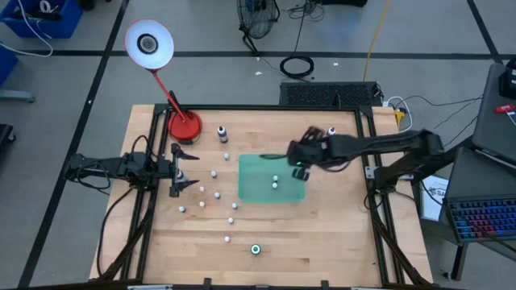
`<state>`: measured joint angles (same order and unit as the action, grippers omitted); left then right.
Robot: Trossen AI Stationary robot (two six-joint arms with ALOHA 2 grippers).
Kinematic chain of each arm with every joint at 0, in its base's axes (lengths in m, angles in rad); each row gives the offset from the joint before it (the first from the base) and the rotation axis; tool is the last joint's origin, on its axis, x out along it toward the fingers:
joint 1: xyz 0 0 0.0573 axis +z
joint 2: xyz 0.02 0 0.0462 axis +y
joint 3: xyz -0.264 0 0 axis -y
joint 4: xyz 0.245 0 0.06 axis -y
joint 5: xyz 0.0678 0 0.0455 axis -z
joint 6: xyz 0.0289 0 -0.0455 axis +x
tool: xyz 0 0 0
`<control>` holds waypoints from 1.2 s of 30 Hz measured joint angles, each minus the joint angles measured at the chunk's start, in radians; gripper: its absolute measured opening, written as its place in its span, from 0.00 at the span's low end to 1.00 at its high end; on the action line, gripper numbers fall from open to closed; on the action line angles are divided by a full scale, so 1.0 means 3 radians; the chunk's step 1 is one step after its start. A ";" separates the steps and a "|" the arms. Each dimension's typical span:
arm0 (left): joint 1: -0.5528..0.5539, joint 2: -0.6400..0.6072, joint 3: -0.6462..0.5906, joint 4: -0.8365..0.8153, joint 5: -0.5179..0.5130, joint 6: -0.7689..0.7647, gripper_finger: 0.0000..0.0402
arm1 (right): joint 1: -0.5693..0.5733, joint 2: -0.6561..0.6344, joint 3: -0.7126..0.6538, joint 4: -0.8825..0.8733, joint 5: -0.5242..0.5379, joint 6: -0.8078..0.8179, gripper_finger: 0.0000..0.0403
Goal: Pick & Place food coloring
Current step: Put the big purple food coloring bottle into the blue bin
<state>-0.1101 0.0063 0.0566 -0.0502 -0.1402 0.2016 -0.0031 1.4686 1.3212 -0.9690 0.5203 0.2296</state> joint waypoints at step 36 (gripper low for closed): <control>0.0000 0.0000 0.0001 -0.0001 0.0001 0.0000 0.91 | -0.2433 0.0108 -0.0753 -0.0260 -0.1068 0.0049 0.71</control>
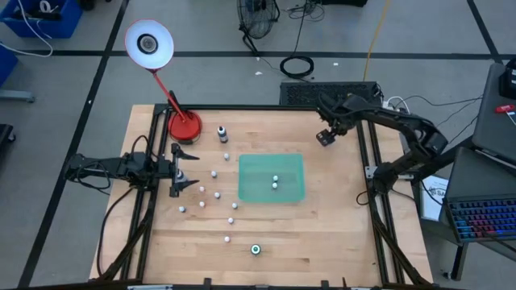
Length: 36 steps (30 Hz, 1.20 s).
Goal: Pick & Place food coloring
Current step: Put the big purple food coloring bottle into the blue bin
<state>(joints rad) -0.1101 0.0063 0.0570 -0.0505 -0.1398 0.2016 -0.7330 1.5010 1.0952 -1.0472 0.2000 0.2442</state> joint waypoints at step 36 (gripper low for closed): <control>0.0000 0.0000 -0.0001 0.0000 -0.0001 0.0000 0.91 | 0.0225 -0.0230 -0.0266 0.0806 -0.0073 -0.0167 0.33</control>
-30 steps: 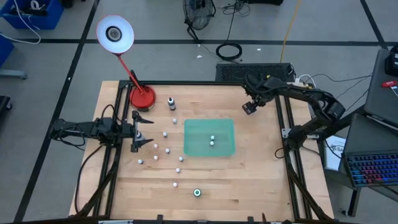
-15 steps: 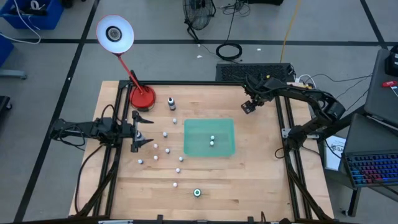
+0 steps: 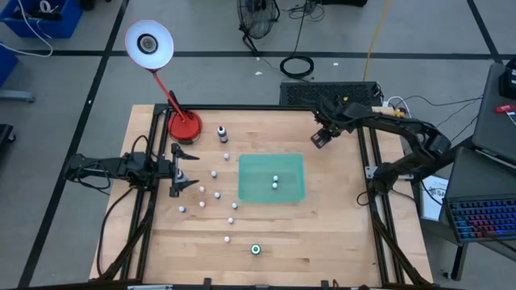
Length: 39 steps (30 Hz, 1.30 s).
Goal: Pick & Place food coloring
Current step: Put the big purple food coloring bottle into the blue bin
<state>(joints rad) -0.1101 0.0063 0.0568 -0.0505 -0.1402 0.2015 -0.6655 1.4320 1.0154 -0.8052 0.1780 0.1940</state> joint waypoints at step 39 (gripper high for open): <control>0.0000 0.0000 0.0000 0.0000 0.0000 0.0000 0.91 | 0.1866 0.1094 0.1280 -0.0693 0.0027 0.0202 0.33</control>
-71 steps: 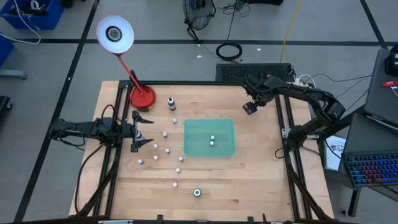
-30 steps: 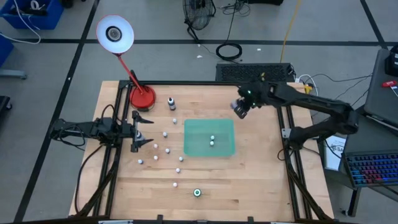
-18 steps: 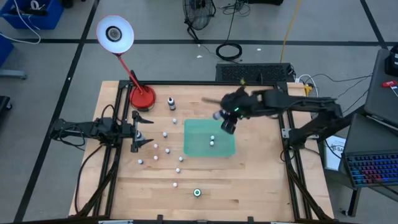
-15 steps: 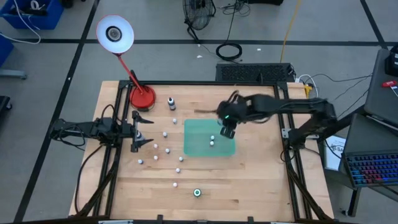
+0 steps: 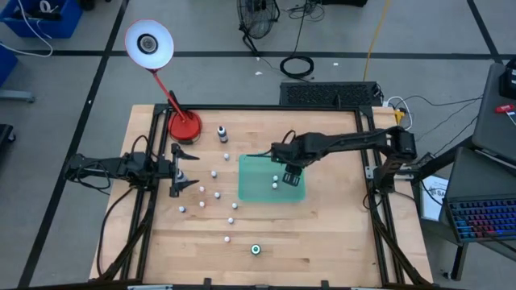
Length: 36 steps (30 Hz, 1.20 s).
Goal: Pick & Place food coloring
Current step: Put the big purple food coloring bottle into the blue bin, then put the big green food coloring bottle into the blue bin
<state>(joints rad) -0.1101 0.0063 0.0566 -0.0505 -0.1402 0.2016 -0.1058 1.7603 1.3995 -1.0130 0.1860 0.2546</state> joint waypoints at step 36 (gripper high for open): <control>0.0000 0.0000 0.0000 0.0000 0.0000 0.0000 0.91 | 0.0053 -0.0892 -0.0327 0.0552 -0.0262 0.0592 0.68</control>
<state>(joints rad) -0.1101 0.0063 0.0566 -0.0504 -0.1402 0.2016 -0.0898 1.4926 1.3014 -0.8473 0.1074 0.4321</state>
